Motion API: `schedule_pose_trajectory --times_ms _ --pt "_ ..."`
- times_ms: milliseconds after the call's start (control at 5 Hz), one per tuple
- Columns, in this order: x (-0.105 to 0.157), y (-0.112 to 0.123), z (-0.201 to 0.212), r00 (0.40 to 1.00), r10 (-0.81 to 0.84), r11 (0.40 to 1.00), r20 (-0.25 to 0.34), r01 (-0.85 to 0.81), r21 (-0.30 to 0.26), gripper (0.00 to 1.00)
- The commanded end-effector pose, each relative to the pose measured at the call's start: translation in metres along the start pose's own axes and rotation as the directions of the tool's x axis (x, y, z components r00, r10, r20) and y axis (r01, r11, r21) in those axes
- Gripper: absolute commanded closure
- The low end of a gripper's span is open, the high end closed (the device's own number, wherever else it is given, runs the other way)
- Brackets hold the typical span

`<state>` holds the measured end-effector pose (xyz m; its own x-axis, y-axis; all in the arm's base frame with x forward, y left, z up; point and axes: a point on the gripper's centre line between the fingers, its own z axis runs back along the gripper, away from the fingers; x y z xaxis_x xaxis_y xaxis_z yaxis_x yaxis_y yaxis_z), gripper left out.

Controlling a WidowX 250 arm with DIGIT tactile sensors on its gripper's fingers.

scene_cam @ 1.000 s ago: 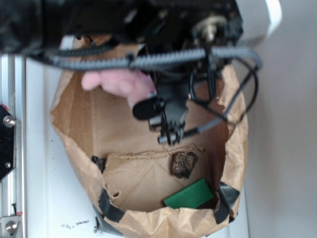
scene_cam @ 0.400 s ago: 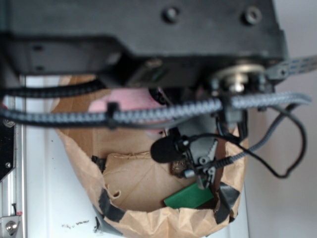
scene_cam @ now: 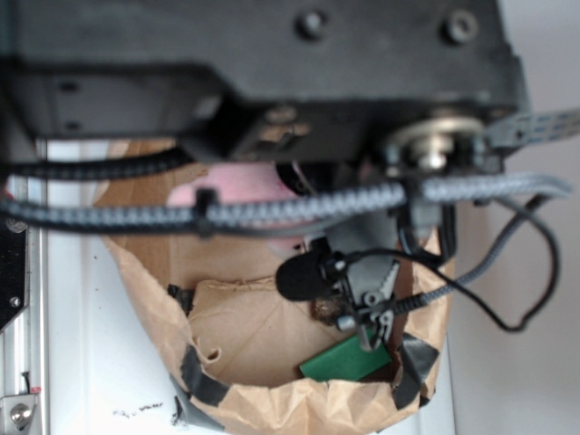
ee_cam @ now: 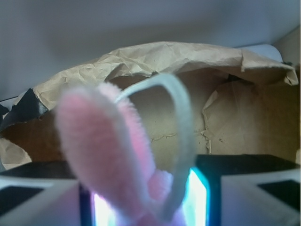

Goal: Grab the pink bunny.

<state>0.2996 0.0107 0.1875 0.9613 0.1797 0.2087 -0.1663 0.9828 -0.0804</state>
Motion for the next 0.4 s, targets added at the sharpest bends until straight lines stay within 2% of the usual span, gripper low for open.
schedule_pose_trajectory --times_ms 0,200 --pt "0.0057 0.0105 0.0182 0.997 0.009 1.000 0.072 -0.009 -0.003 1.00" --pt "0.0067 0.0108 0.0191 0.997 0.004 1.000 0.075 -0.003 -0.007 1.00"
